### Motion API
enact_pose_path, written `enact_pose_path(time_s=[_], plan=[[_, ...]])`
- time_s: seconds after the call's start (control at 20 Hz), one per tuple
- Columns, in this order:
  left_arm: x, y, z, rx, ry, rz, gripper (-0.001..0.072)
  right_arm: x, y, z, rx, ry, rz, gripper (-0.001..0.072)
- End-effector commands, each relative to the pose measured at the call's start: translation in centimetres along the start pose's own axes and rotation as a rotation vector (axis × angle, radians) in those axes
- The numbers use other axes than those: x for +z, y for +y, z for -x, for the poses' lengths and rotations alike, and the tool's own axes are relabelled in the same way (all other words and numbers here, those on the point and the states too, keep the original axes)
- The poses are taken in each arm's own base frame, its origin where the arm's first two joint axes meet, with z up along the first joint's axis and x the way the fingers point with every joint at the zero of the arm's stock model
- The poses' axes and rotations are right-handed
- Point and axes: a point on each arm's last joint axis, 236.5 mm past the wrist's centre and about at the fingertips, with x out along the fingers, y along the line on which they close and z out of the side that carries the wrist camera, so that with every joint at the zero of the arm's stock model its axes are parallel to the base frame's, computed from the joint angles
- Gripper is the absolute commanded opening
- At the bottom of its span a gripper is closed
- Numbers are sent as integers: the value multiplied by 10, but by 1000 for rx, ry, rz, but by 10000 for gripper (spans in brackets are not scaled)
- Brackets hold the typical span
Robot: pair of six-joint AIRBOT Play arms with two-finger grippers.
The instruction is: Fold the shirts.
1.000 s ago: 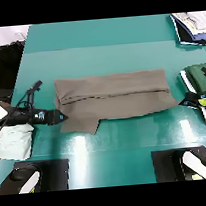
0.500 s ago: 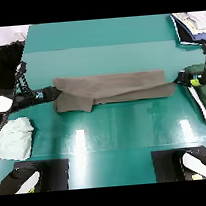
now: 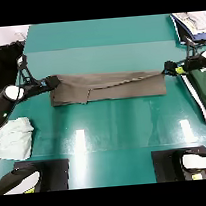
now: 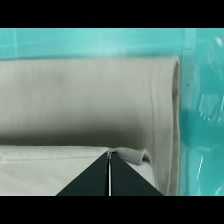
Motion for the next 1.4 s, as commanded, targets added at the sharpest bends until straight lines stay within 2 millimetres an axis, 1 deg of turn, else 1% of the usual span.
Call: enact_pose_path(time_s=[0.0,0.15,0.2,0.25,0.3,0.35,0.45,0.6,0.85,0.9,0.95,1.0,1.05,1.1,1.15,1.2,1.35], plan=[[8,5,-19,15,4,3,28,13,5,-16,10,19,0,17],[12,10,-17,23,1,5,35,27,1,-8,7,-15,-6,19],[12,14,-15,29,9,17,241,29,-2,-4,6,-21,-11,30],[11,18,-14,32,28,31,470,30,-4,-1,6,-17,-13,148],[9,21,-11,32,52,38,572,30,-7,3,6,-10,-19,336],[8,24,-8,32,74,44,544,29,-10,7,6,-1,-27,416],[8,25,-4,29,101,52,544,26,-16,12,5,13,-40,416],[6,20,-1,16,126,48,542,15,-29,18,6,60,-70,416],[-11,16,2,3,202,48,538,2,-46,28,10,110,-57,416],[-15,15,3,0,219,48,336,0,-49,28,12,119,-53,416],[-18,15,3,-3,232,41,90,-2,-54,28,13,130,-57,417],[-20,14,4,-4,239,43,36,-7,-56,25,27,151,-64,417],[-21,13,4,-7,246,45,35,-11,-55,22,69,173,-74,422],[-24,11,5,-16,258,54,28,-15,-53,18,131,196,-96,494],[-27,9,6,-25,272,61,27,-19,-50,14,191,219,-123,498],[-32,7,7,-31,292,64,28,-22,-53,8,225,232,-152,498],[-45,4,11,-41,351,66,27,-27,-74,-10,239,252,-220,498]])
